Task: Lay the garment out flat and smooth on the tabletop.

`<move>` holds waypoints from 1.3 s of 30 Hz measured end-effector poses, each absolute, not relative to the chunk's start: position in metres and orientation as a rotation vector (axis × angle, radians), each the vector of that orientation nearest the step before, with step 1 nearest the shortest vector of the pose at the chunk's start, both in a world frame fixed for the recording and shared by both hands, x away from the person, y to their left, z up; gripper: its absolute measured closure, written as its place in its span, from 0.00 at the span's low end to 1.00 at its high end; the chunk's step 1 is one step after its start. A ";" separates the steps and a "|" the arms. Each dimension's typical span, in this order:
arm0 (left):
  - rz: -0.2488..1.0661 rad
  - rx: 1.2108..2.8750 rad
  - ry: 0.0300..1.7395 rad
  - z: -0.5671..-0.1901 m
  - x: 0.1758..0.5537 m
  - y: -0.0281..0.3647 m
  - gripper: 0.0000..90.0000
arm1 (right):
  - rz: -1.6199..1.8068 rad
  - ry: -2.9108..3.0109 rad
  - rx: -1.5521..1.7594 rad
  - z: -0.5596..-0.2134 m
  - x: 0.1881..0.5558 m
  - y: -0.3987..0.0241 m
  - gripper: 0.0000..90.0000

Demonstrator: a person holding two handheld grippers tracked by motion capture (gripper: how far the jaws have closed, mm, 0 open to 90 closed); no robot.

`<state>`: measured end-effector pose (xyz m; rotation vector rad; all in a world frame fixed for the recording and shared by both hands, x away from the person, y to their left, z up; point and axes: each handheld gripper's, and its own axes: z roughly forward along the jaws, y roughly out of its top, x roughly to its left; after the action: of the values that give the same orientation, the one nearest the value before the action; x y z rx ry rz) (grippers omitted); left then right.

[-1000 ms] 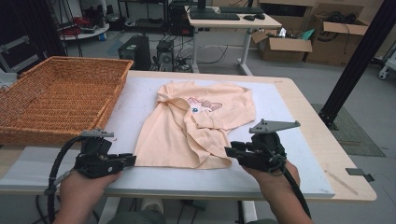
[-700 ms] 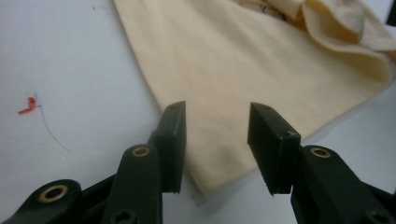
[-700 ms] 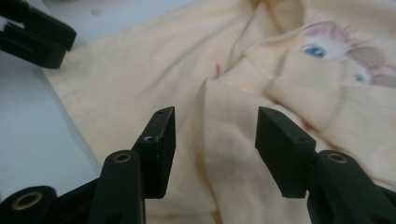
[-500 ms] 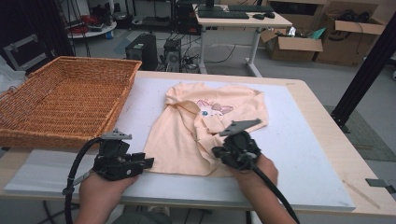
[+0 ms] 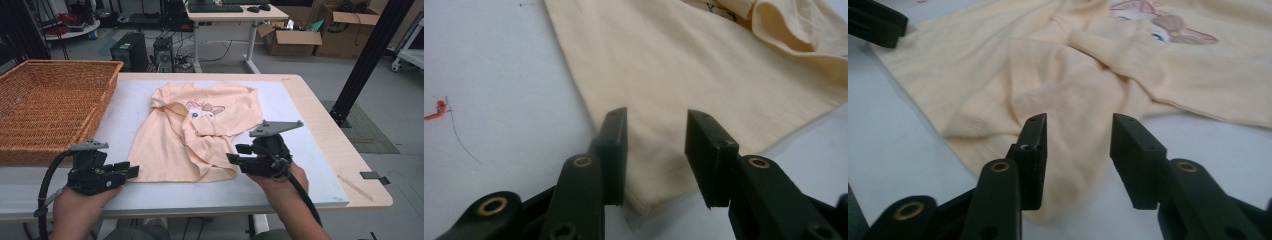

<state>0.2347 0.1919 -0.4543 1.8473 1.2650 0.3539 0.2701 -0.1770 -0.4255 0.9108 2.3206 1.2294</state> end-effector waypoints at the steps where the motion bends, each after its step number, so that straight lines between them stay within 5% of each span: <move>1: 0.354 1.844 1.263 -0.455 0.234 0.192 0.67 | 1.233 2.329 0.902 -0.427 0.272 -0.170 0.60; 9: 0.350 1.845 1.246 -0.455 0.229 0.190 0.65 | 1.111 2.424 0.838 -0.443 0.284 -0.121 0.54; 10: 0.348 1.847 1.244 -0.455 0.228 0.191 0.72 | 1.089 2.424 0.838 -0.449 0.287 -0.117 0.74; 11: 0.342 1.849 1.245 -0.456 0.227 0.192 0.72 | 1.089 2.424 0.838 -0.449 0.287 -0.117 0.74; 13: 0.335 1.842 1.244 -0.456 0.225 0.194 0.81 | 1.095 2.421 0.846 -0.447 0.288 -0.119 0.91; 17: 0.312 1.824 1.242 -0.458 0.223 0.198 0.94 | 1.158 2.375 0.854 -0.445 0.281 -0.134 1.00; 24: 0.290 1.826 1.219 -0.459 0.221 0.203 1.00 | 1.215 2.294 0.944 -0.437 0.267 -0.183 1.00; 26: 0.281 1.819 1.219 -0.459 0.221 0.204 1.00 | 1.207 2.290 0.917 -0.434 0.264 -0.186 0.90; 34: 0.282 1.829 1.209 -0.460 0.218 0.200 1.00 | 1.172 2.344 0.848 -0.438 0.272 -0.145 0.69; 39: 0.274 1.845 1.193 -0.459 0.216 0.199 1.00 | 1.050 2.397 0.825 -0.448 0.285 -0.118 0.72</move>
<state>0.2162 0.1987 -0.4592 1.8449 1.1929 0.2741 0.2853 -0.1182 -0.4483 0.8247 2.3973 1.0501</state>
